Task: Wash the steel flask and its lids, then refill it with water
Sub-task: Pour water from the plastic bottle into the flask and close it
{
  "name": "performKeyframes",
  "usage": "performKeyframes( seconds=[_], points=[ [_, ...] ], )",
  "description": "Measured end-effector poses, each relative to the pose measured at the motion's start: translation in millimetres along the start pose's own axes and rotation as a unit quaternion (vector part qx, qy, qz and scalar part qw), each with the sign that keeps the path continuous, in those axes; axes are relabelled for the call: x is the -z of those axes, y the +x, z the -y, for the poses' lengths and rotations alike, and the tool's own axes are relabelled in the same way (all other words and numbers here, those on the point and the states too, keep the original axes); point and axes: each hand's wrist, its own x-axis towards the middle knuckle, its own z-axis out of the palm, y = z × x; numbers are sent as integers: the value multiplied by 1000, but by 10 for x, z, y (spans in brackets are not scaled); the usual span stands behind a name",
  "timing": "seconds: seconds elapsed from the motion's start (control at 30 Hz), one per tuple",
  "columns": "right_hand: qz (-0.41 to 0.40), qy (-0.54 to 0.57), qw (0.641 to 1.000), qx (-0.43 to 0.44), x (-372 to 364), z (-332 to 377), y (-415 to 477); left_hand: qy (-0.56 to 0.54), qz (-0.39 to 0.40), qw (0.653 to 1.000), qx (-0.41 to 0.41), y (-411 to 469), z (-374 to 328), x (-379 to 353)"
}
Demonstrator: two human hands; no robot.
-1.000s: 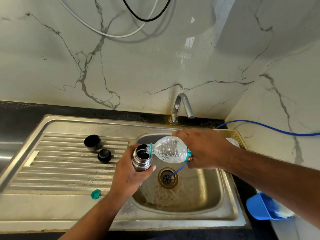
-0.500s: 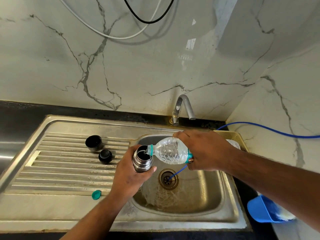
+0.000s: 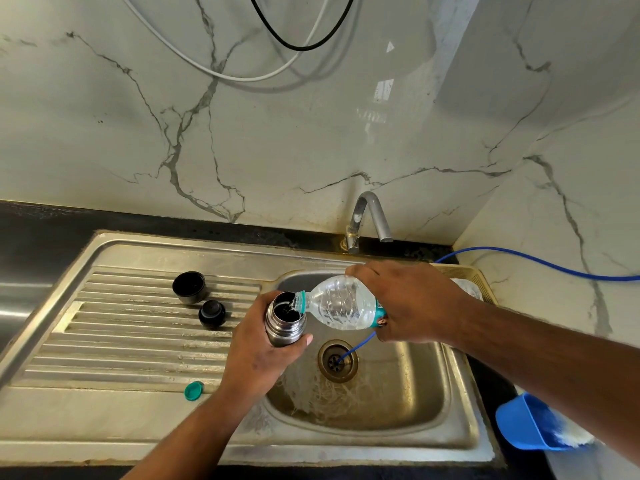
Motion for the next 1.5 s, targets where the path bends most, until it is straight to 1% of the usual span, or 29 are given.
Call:
performKeyframes(
  seconds=[0.67, 1.5],
  points=[
    [-4, 11, 1000, 1, -11, -10, 41, 11, -3, 1000, -6, 17, 12, 12],
    [-6, -5, 1000, 9, -11, -5, 63, 12, -9, 1000, -15, 5, 42, -5]
  ],
)
